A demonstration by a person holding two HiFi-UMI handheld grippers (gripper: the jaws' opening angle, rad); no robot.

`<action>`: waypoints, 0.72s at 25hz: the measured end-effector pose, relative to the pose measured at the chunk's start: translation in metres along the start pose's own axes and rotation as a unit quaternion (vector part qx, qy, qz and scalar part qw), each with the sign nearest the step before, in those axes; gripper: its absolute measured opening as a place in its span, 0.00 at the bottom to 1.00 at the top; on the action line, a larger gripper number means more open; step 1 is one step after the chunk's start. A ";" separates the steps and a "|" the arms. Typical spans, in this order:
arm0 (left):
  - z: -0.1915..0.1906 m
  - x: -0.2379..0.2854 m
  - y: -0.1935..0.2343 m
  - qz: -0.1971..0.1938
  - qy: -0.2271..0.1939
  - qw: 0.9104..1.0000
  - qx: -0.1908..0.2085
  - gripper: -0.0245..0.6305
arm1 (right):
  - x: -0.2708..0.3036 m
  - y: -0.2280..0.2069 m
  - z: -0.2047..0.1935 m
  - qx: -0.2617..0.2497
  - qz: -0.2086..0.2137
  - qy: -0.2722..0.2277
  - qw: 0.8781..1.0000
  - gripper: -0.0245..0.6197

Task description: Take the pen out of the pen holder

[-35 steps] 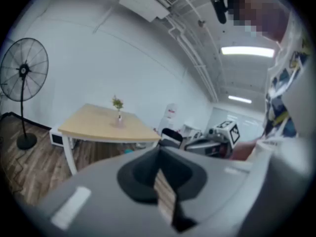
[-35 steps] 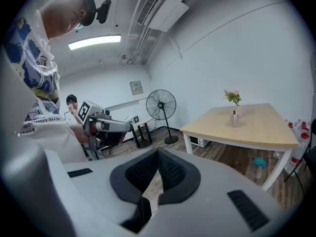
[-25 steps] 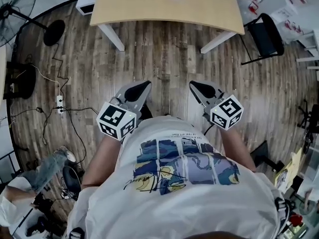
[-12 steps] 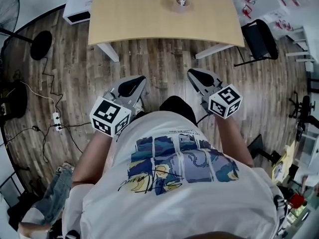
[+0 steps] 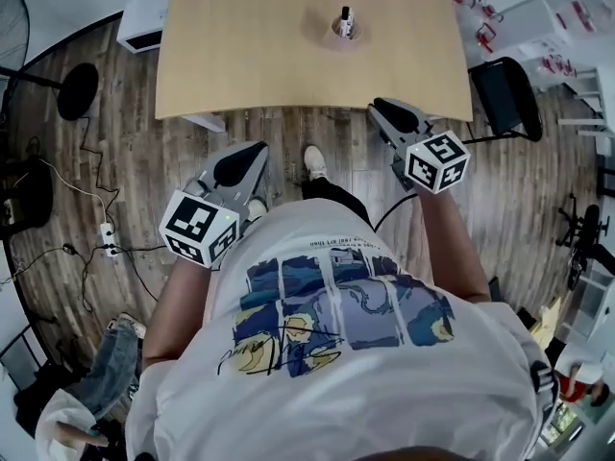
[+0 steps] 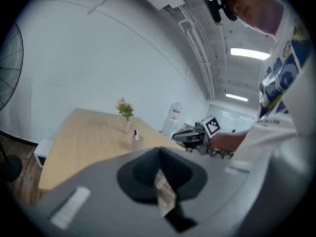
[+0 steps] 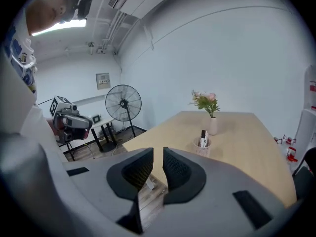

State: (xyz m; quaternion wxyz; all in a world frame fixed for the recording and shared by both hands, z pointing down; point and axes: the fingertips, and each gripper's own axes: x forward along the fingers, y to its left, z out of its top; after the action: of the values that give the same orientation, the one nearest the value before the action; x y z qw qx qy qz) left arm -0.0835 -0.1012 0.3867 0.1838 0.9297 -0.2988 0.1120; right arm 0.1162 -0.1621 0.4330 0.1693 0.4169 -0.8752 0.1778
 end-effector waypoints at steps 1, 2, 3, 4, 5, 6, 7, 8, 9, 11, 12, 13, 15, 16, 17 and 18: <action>0.008 0.010 0.002 0.010 -0.003 1.000 0.000 0.05 | 0.006 -0.018 0.003 0.000 0.005 0.002 1.000 0.12; 0.014 0.020 0.004 0.019 -0.006 1.000 0.001 0.05 | 0.013 -0.035 0.005 0.000 0.011 0.004 1.000 0.12; 0.020 0.031 0.007 0.027 -0.008 1.000 -0.001 0.05 | 0.022 -0.051 0.007 -0.001 0.016 0.008 1.000 0.12; 0.024 0.040 0.011 0.034 -0.010 0.999 -0.006 0.05 | 0.032 -0.066 0.007 -0.002 0.022 0.012 1.000 0.12; 0.027 0.050 0.014 0.040 -0.011 0.999 -0.013 0.05 | 0.041 -0.079 0.007 -0.004 0.028 0.016 0.999 0.12; 0.030 0.059 0.016 0.046 -0.011 0.999 -0.020 0.05 | 0.051 -0.091 0.007 -0.005 0.033 0.021 0.999 0.12; 0.033 0.068 0.018 0.050 -0.010 0.998 -0.023 0.05 | 0.059 -0.104 0.007 -0.007 0.038 0.026 0.999 0.12; 0.037 0.078 0.019 0.055 -0.010 0.998 -0.023 0.05 | 0.067 -0.117 0.007 -0.009 0.042 0.029 0.999 0.12; 0.041 0.087 0.020 0.060 -0.010 0.998 -0.022 0.05 | 0.075 -0.130 0.009 -0.011 0.045 0.032 0.998 0.12; 0.048 0.102 0.021 0.074 -0.010 0.997 -0.021 0.05 | 0.091 -0.152 0.011 -0.014 0.054 0.038 0.998 0.13; 0.051 0.108 0.022 0.083 -0.010 0.996 -0.021 0.05 | 0.100 -0.162 0.011 -0.015 0.060 0.041 0.997 0.13; 0.053 0.113 0.022 0.093 -0.010 0.995 -0.022 0.05 | 0.108 -0.170 0.012 -0.016 0.067 0.044 0.997 0.13; 0.056 0.119 0.024 0.112 -0.009 0.993 -0.024 0.05 | 0.126 -0.182 0.014 -0.020 0.080 0.051 0.995 0.15; 0.057 0.121 0.026 0.120 -0.009 0.992 -0.026 0.05 | 0.135 -0.186 0.015 -0.023 0.087 0.054 0.994 0.16; 0.058 0.122 0.028 0.127 -0.008 0.991 -0.029 0.05 | 0.143 -0.190 0.016 -0.025 0.093 0.057 0.994 0.16; 0.059 0.123 0.030 0.132 -0.008 0.991 -0.033 0.05 | 0.150 -0.194 0.016 -0.027 0.098 0.060 0.993 0.16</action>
State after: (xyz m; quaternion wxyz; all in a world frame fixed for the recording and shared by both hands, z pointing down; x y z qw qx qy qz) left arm 0.0023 -0.2107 0.3803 0.1951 0.8764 -0.4243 0.1177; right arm 0.1775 -0.3841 0.5184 0.2141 0.3129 -0.9046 0.1945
